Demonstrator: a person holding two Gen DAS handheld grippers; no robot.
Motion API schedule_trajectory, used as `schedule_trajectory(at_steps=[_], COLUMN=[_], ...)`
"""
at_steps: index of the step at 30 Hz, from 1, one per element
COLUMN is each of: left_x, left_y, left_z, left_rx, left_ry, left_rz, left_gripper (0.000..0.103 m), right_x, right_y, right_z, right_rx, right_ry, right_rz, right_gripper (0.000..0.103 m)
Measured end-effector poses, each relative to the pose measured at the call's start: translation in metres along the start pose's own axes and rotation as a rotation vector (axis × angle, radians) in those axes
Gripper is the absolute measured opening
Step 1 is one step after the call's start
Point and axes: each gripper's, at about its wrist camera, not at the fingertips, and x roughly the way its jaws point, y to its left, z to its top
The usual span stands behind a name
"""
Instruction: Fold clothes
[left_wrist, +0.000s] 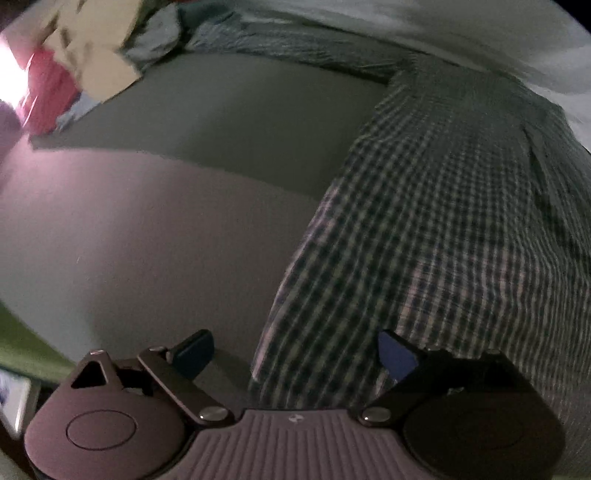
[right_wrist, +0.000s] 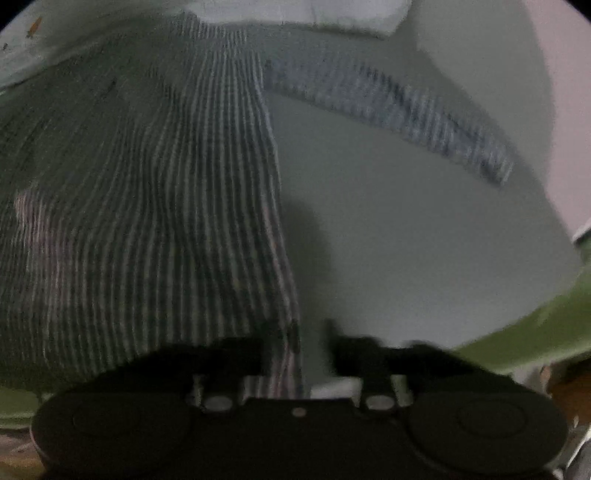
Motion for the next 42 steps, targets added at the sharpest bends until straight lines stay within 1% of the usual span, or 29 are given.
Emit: schedule_trajectory(at_steps=[2, 3, 4, 6, 7, 10, 11, 13, 16, 19, 20, 23, 27, 29, 31, 32, 34, 38, 40, 42], left_x=[-0.003, -0.004, -0.007, -0.014, -0.018, -0.026, -0.026, -0.024, -0.017, 0.010, 0.019, 0.046, 0.082, 0.100, 0.118, 0.127, 0.145, 0.168, 0.181, 0.192], left_y=[0.001, 0.003, 0.006, 0.013, 0.015, 0.022, 0.024, 0.031, 0.043, 0.060, 0.066, 0.084, 0.108, 0.120, 0.132, 0.138, 0.147, 0.161, 0.167, 0.171], left_z=[-0.003, -0.003, -0.001, 0.003, 0.005, 0.020, 0.026, 0.040, 0.063, 0.108, 0.123, 0.169, 0.230, 0.260, 0.291, 0.306, 0.339, 0.376, 0.387, 0.394], left_rx=[-0.048, -0.082, -0.134, -0.247, -0.306, -0.402, -0.421, -0.449, -0.474, -0.442, -0.430, -0.396, -0.351, -0.328, -0.305, -0.293, -0.283, -0.316, -0.337, -0.357], left_ry=[0.027, 0.037, 0.047, 0.064, 0.069, 0.040, 0.035, 0.025, 0.009, -0.022, -0.032, -0.062, -0.103, -0.123, -0.144, -0.154, -0.180, -0.209, -0.217, -0.221], left_rz=[-0.010, -0.035, -0.074, -0.140, -0.166, -0.204, -0.214, -0.236, -0.275, -0.307, -0.317, -0.349, -0.391, -0.412, -0.433, -0.443, -0.443, -0.420, -0.409, -0.404], left_gripper=[0.095, 0.095, 0.095, 0.095, 0.095, 0.096, 0.096, 0.096, 0.096, 0.096, 0.096, 0.096, 0.096, 0.096, 0.096, 0.096, 0.096, 0.096, 0.097, 0.103], right_x=[-0.007, -0.007, -0.007, -0.008, -0.004, 0.008, 0.010, 0.023, 0.034, 0.042, 0.046, 0.051, 0.065, 0.075, 0.080, 0.080, 0.080, 0.080, 0.080, 0.082], right_y=[0.007, 0.010, 0.017, 0.030, 0.038, 0.072, 0.083, 0.114, 0.153, 0.189, 0.199, 0.234, 0.267, 0.287, 0.308, 0.312, 0.314, 0.318, 0.320, 0.327], right_z=[0.014, 0.022, 0.032, 0.044, 0.052, 0.074, 0.079, 0.096, 0.119, 0.138, 0.140, 0.144, 0.142, 0.140, 0.137, 0.135, 0.132, 0.124, 0.120, 0.123], right_rx=[-0.043, -0.069, -0.108, -0.166, -0.190, -0.221, -0.224, -0.248, -0.249, -0.213, -0.201, -0.149, -0.035, -0.009, -0.037, -0.036, 0.009, 0.045, 0.061, 0.073], right_ry=[-0.082, -0.110, -0.143, -0.206, -0.222, -0.241, -0.248, -0.224, -0.235, -0.232, -0.232, -0.233, -0.187, -0.166, -0.194, -0.211, -0.223, -0.278, -0.298, -0.293], right_rz=[0.010, 0.034, 0.083, 0.165, 0.204, 0.332, 0.371, 0.414, 0.418, 0.436, 0.434, 0.390, 0.330, 0.291, 0.217, 0.209, 0.206, 0.173, 0.155, 0.141], right_gripper=[0.060, 0.076, 0.089, 0.091, 0.092, 0.097, 0.098, 0.099, 0.099, 0.102, 0.102, 0.103, 0.103, 0.103, 0.103, 0.103, 0.103, 0.103, 0.103, 0.103])
